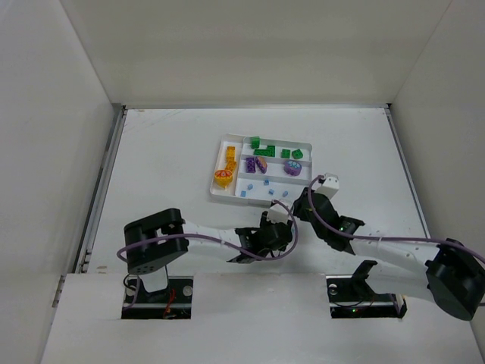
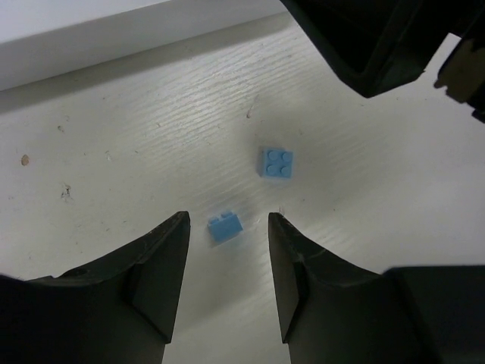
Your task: Sort the legos into containers by color
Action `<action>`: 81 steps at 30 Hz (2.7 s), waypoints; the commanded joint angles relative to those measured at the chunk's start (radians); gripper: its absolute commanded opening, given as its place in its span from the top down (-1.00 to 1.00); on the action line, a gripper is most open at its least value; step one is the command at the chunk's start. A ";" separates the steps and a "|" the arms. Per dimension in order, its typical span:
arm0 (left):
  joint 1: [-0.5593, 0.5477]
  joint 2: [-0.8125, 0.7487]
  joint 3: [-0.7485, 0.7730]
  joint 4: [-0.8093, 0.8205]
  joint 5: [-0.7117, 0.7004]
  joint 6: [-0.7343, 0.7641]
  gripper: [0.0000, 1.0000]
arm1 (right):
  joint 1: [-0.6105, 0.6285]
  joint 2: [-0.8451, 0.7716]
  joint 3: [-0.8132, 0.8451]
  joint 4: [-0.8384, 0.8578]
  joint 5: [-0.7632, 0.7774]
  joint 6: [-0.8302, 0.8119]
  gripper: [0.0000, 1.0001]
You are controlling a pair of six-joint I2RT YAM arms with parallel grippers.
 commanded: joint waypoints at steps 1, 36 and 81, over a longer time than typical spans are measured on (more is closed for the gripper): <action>-0.005 0.017 0.050 -0.020 -0.027 -0.013 0.18 | -0.009 -0.015 -0.009 0.003 0.005 0.014 0.09; 0.343 -0.266 -0.034 0.091 0.007 0.099 0.69 | 0.213 0.129 0.090 -0.261 -0.060 0.175 0.04; 0.629 -0.635 -0.353 -0.030 -0.014 0.013 -1.00 | -0.037 0.107 0.167 0.162 -0.098 -0.117 -0.12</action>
